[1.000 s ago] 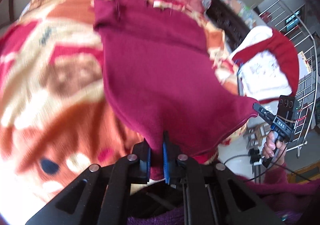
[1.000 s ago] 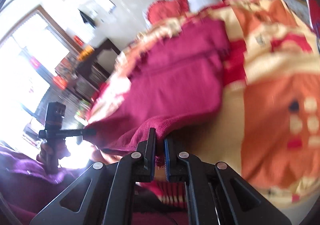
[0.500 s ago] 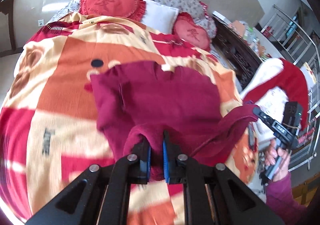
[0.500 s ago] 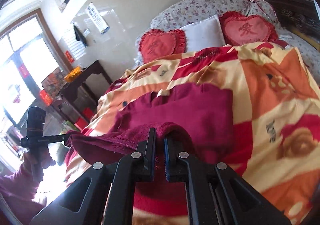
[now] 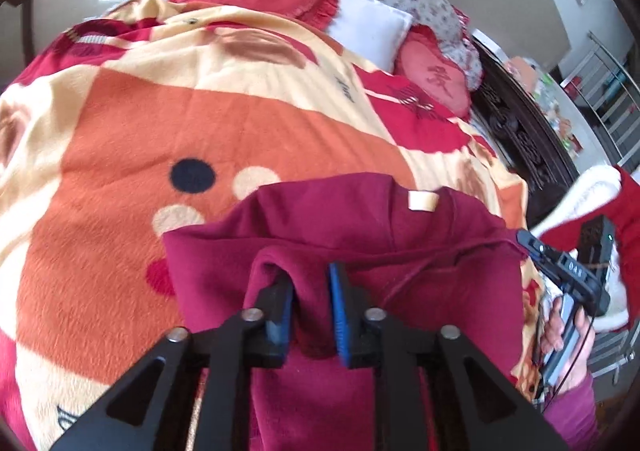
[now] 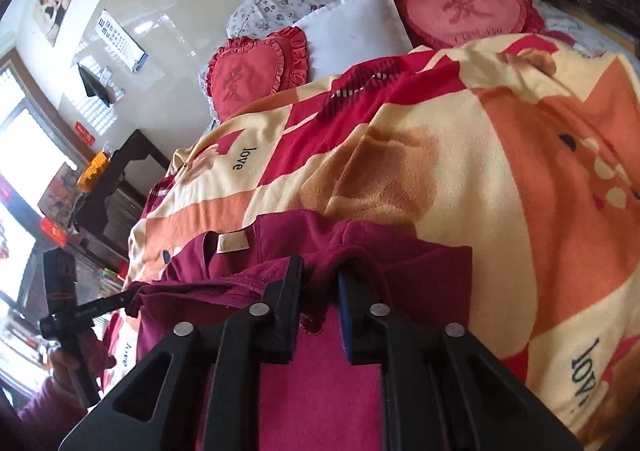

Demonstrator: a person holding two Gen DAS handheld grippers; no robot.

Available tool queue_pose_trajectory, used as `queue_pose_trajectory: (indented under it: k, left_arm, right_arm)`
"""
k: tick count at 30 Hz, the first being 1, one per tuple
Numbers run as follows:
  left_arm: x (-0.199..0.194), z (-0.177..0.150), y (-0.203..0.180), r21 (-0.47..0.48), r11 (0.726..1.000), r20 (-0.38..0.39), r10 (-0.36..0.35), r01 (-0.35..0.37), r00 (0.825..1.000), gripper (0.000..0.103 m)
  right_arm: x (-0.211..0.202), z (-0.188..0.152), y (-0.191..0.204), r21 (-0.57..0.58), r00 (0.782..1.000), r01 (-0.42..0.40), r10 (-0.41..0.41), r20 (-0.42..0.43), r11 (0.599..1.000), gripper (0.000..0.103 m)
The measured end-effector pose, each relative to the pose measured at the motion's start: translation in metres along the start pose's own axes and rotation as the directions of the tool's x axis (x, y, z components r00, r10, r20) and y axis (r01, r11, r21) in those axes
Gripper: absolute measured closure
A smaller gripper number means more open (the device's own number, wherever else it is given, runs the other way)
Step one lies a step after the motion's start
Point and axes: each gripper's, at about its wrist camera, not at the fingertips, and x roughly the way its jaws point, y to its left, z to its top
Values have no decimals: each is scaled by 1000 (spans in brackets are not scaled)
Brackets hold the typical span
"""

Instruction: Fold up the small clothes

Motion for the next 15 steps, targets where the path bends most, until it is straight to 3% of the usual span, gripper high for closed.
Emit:
queue_pose_trajectory:
  k: [1,3,5,8,10,15]
  left_arm:
    - [-5,0,0,2,1000,1,-14,14,1000,70]
    - [-20,-1,-2,9,1000,31,-22,22,999,46]
    - [-39,-2,-3,15,1000,108,26,-28,994,26]
    - [-54,-6,-5,18,999,151,42,-45,988,25]
    - [-50,-12,-12,50,996,150,60,-69,987,25]
    - [-3,-10,-18,86,980,94,170,-178,981,25]
  right_arm:
    - [-6,0,-2,16,1000,-26,26,12,1000,99]
    - [-24,-5,-4,33,996,-74,71,60,997,86]
    - [-46,-9,-3,18,990,-43,40,134,999,78]
    - [-66,-13,1,-9,987,-23,24,162,1000,81]
    - [-63,-20,16,-83,989,-34,45,138,996,92]
    - [-4,-25,60,-287,996,83,-67,63,954,94]
